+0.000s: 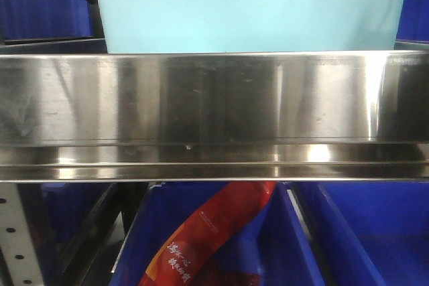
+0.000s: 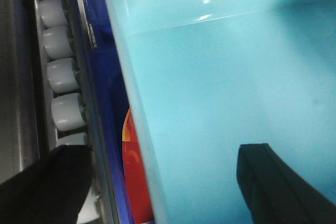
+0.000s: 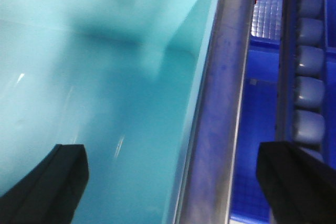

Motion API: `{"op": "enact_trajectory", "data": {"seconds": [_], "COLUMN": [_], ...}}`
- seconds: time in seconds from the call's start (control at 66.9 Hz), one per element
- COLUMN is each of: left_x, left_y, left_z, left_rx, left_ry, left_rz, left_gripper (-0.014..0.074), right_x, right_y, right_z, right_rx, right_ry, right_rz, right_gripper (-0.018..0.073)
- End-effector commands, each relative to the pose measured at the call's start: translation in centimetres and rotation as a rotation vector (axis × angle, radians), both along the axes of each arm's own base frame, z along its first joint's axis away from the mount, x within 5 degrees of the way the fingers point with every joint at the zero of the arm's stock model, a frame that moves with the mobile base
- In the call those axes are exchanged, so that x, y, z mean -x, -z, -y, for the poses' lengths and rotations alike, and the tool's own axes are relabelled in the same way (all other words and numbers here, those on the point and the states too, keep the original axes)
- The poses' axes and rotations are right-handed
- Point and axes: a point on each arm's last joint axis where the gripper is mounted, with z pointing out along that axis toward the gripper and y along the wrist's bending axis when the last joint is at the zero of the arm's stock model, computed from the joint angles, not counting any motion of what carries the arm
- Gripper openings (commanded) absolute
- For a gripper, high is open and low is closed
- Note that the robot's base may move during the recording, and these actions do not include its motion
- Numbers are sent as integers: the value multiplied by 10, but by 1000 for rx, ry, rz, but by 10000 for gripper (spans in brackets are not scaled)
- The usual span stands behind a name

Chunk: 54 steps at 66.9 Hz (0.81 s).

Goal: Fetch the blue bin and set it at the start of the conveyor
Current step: 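Close both grippers on opposite side walls of the teal bin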

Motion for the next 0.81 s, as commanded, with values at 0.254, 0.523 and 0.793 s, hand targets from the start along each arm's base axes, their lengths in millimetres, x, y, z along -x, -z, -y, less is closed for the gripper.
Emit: {"op": "enact_trajectory", "data": {"seconds": [0.254, 0.523, 0.793], "left_x": [-5, -4, 4], "left_y": [1, 2, -14], "left_z": [0, 0, -3], "left_rx": [22, 26, 37], "left_ry": [-12, -12, -12], "left_rz": [11, 0, 30], "left_gripper": [394, -109, -111], "right_x": [-21, -19, -6], "right_y": [29, 31, 10], "right_z": [-1, -1, -1], "right_rx": [6, 7, 6], "right_ry": [5, -1, -3], "right_rz": [-47, -81, -37], "right_gripper": [417, -159, -153]}}
